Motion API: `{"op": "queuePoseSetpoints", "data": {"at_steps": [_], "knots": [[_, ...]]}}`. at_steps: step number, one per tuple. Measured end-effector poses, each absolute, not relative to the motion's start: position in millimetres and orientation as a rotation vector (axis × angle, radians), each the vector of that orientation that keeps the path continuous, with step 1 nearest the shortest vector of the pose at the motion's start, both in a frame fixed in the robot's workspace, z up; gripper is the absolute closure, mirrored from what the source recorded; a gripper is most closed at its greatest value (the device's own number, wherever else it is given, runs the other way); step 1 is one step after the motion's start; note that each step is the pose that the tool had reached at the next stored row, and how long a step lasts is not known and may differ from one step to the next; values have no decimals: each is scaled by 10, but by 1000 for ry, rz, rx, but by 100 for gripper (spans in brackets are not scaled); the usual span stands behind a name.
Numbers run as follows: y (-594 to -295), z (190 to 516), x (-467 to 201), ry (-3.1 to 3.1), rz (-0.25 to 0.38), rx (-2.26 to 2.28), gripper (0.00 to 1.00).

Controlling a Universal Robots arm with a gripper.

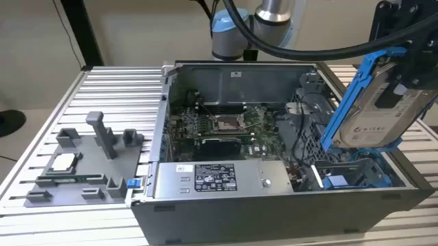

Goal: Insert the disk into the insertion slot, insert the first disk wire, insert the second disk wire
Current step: 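Insert the disk into the insertion slot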

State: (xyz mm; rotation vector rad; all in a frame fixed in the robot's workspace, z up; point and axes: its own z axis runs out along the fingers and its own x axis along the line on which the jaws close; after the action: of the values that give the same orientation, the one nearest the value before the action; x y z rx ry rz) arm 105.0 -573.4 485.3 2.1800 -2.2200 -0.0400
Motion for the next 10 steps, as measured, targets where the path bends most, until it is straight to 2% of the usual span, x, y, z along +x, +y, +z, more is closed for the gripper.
{"op": "queuePoseSetpoints", "data": {"at_steps": [10], "knots": [[-5734,4845,1081,-2216,-40,2184,100]]}}
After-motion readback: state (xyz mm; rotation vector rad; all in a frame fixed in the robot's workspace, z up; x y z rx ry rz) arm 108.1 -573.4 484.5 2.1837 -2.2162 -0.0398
